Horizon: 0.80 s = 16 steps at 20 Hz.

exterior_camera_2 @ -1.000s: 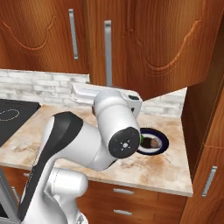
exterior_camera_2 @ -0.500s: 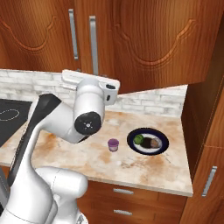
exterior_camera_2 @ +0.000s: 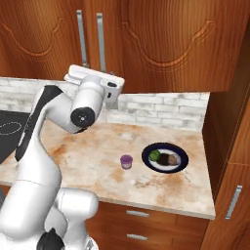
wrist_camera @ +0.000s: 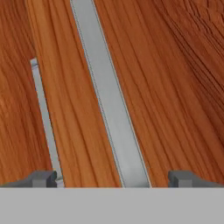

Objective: Pick the avocado and bread from the counter and place them on the plate. Then pick the jam from the cabinet and place it next to the plate. Lastly close the cabinet door.

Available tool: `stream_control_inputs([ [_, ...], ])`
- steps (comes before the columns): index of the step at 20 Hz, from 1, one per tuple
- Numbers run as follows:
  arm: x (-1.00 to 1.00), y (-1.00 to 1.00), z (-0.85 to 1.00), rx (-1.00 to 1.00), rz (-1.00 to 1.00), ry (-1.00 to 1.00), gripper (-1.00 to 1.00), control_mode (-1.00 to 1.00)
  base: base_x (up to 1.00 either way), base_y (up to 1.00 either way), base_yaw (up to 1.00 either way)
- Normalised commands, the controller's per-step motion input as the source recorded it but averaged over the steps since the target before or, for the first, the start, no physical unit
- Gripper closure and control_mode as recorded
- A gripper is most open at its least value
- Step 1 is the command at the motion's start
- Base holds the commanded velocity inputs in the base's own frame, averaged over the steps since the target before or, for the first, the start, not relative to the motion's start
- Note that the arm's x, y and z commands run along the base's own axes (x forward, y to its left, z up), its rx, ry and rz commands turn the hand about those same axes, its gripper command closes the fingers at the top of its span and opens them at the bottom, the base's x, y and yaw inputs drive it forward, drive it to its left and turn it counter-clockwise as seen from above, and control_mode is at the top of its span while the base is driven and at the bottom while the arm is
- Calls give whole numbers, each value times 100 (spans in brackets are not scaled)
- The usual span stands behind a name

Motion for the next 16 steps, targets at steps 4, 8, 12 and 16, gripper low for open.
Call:
stream_control_inputs([
  [4, 100, 39, 7, 1, -7, -5, -100, -100, 0, 0, 0],
  [8, 100, 48, 8, 2, -4, -6, -100, -100, 0, 0, 0],
  [12, 100, 46, 6, 1, -5, -4, -100, -100, 0, 0, 0],
  [16, 100, 34, 9, 1, -7, -1, -100, -100, 0, 0, 0],
])
